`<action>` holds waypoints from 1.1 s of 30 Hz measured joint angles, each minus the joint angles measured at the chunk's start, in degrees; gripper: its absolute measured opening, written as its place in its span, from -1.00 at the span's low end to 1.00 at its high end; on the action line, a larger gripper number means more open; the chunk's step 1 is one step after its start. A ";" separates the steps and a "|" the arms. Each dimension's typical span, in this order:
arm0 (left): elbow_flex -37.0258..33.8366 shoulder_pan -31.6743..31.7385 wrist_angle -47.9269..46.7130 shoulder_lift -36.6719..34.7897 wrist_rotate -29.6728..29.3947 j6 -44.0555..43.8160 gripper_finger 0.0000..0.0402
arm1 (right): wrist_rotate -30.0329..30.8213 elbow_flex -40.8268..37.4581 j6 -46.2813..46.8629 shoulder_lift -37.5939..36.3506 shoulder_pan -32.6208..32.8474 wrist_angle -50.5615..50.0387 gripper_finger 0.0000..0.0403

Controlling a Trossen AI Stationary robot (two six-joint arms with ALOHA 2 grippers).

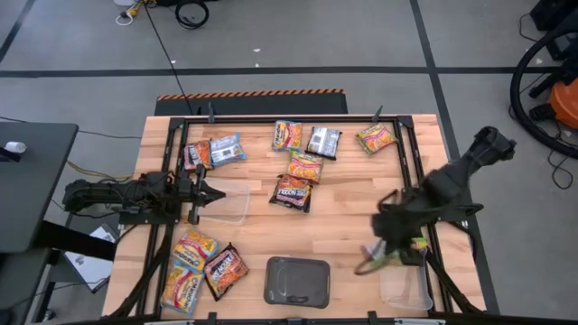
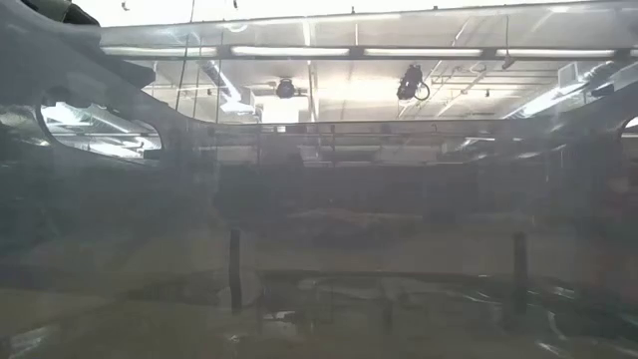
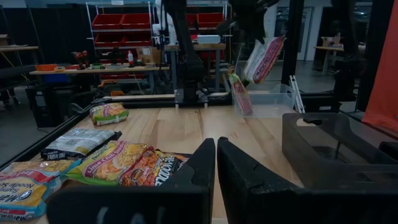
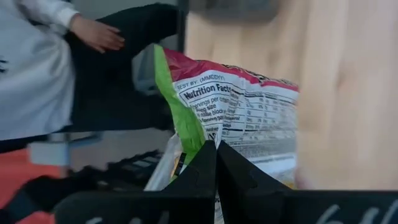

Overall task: Sort Maruchan noodles
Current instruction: Put the bottom green noodle pack into the bottom transparent bin

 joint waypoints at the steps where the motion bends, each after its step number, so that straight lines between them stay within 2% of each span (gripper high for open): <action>1: 0.02 0.00 0.02 0.00 -0.02 0.00 -0.88 | 0.45 -1.21 3.17 -1.22 2.18 0.93 -0.97; 9: 0.02 0.00 0.02 -0.02 -0.02 0.00 -0.88 | 3.22 -14.36 24.87 -5.75 18.66 15.80 -0.97; 15: 0.01 0.01 0.04 -0.01 -0.01 0.00 -0.88 | 5.37 -23.82 33.95 -4.39 24.24 29.95 -0.97; 22: 0.01 0.01 0.04 -0.01 0.00 0.00 -0.88 | 7.84 -28.83 35.31 -1.99 25.13 41.34 -0.97; 33: 0.01 0.00 0.04 -0.01 0.00 0.00 -0.88 | 6.25 -28.95 32.73 4.93 25.35 41.62 -0.93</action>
